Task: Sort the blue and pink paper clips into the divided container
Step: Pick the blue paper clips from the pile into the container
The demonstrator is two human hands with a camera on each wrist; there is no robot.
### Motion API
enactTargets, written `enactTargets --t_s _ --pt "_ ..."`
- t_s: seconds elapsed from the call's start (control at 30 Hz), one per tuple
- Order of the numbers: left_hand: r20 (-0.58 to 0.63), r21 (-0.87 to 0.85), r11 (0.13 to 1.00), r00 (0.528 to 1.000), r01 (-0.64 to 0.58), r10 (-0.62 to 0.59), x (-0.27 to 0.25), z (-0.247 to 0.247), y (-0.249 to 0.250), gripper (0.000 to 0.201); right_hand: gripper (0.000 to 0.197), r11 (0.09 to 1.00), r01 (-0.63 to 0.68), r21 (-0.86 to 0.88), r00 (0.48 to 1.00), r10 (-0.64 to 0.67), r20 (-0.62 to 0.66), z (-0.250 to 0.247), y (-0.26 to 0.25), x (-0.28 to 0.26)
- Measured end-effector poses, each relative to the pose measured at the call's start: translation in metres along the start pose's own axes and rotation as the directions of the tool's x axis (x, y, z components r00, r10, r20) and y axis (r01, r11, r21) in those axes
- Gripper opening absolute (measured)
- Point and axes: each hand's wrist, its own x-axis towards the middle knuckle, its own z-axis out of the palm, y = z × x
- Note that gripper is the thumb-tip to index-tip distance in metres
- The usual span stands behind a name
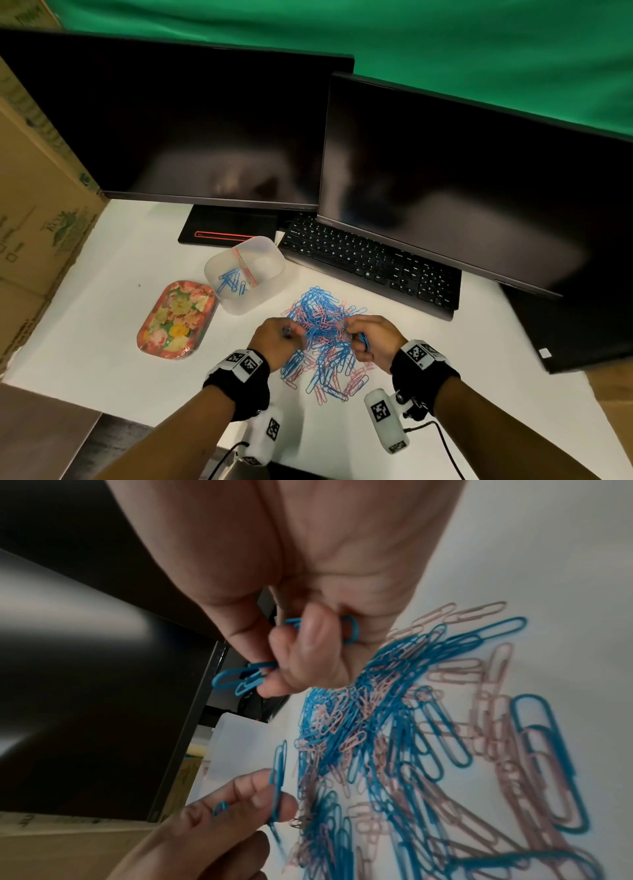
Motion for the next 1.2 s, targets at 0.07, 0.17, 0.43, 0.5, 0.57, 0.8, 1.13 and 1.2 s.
enactTargets --t_s 0.07,0.17,0.43,0.5,0.57,0.8,1.13,1.2 --pt "0.030 -0.174 0.984 0.999 0.038 -0.033 -0.006 -0.010 0.007 0.015 0.018 1.000 0.001 0.025 1.000 -0.002 0.012 0.006 -0.005 0.003" --pt "0.068 -0.333 0.934 0.991 0.128 -0.112 -0.011 -0.022 0.015 0.016 0.021 0.998 -0.009 0.068 0.999 0.005 0.052 0.018 -0.014 0.008" --pt "0.006 -0.701 0.704 0.988 0.115 -0.155 -0.014 -0.057 0.035 0.022 0.024 0.997 -0.068 0.046 0.986 0.060 0.154 0.068 -0.046 0.014" --pt "-0.058 -0.737 0.672 0.983 0.075 -0.174 -0.008 -0.074 0.042 0.023 0.023 0.998 -0.062 0.014 0.987 0.059 0.148 0.086 -0.056 0.020" --pt "-0.135 -0.724 0.688 0.968 0.050 -0.213 0.001 -0.092 0.047 0.023 0.023 0.999 -0.046 -0.010 0.987 0.047 0.151 0.106 -0.068 0.027" --pt "-0.185 -0.718 0.683 0.911 0.130 -0.368 0.025 -0.136 0.045 0.013 0.019 0.989 -0.029 -0.148 0.990 0.049 0.132 0.172 -0.104 0.053" --pt "-0.235 -0.612 0.772 0.893 0.171 -0.384 0.029 -0.147 0.043 0.028 0.013 0.976 0.026 -0.218 0.982 0.016 0.187 0.190 -0.111 0.059" --pt "-0.284 -0.598 0.793 0.895 0.114 -0.343 0.028 -0.141 0.044 0.024 0.021 0.972 0.064 -0.226 0.988 -0.030 0.153 0.171 -0.111 0.055"
